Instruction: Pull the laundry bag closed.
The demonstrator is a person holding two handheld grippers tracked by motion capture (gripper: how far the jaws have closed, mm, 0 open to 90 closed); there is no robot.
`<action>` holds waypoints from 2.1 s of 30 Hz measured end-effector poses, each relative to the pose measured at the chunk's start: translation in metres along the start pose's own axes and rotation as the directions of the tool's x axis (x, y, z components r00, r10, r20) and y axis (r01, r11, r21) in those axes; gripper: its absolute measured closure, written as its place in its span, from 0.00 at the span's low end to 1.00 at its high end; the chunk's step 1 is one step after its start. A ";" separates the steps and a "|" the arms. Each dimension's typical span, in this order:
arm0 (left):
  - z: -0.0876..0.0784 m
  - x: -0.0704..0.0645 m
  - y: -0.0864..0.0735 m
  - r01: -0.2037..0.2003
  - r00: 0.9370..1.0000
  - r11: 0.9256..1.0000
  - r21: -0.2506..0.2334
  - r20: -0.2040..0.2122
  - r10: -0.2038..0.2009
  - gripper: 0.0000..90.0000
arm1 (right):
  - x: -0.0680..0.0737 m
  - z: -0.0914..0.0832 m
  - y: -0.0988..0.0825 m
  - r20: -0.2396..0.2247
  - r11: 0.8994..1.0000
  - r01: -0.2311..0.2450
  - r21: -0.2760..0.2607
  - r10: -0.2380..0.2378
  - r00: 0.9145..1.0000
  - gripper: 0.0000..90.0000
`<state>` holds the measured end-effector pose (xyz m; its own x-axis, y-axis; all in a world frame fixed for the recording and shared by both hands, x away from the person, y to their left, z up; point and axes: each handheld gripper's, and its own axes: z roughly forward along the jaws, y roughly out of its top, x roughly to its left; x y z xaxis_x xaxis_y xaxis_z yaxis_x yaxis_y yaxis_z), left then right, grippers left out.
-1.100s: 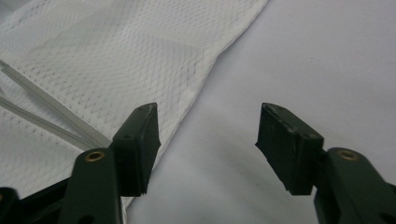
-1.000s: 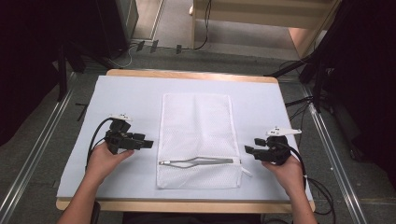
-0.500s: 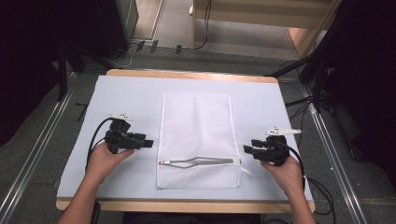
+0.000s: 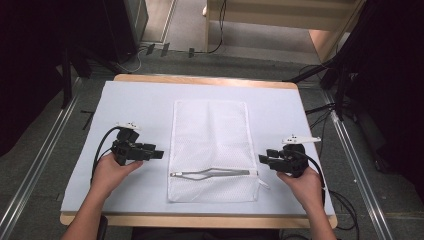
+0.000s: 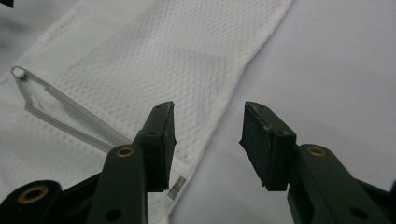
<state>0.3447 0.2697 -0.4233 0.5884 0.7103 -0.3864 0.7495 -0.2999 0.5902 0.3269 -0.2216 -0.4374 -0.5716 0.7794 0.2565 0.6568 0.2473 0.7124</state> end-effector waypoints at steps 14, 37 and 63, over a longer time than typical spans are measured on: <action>-0.002 -0.003 -0.004 -0.003 1.000 1.000 -0.007 -0.004 0.003 0.50 | 0.019 0.007 0.011 -0.043 0.998 0.053 0.024 -0.052 0.998 0.64; -0.002 -0.006 -0.006 -0.001 1.000 1.000 0.001 0.011 0.001 0.66 | 0.049 0.032 0.030 -0.130 0.995 0.090 0.038 -0.084 0.988 0.78; 0.004 -0.012 -0.004 -0.011 0.998 1.000 0.014 0.061 0.010 1.00 | 0.100 0.070 0.039 -0.226 0.986 0.151 0.075 -0.130 0.965 0.84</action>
<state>0.3359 0.2603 -0.4239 0.6130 0.6674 -0.4229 0.7473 -0.3160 0.5845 0.3292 -0.0936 -0.4296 -0.7484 0.5903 0.3023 0.5984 0.4045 0.6916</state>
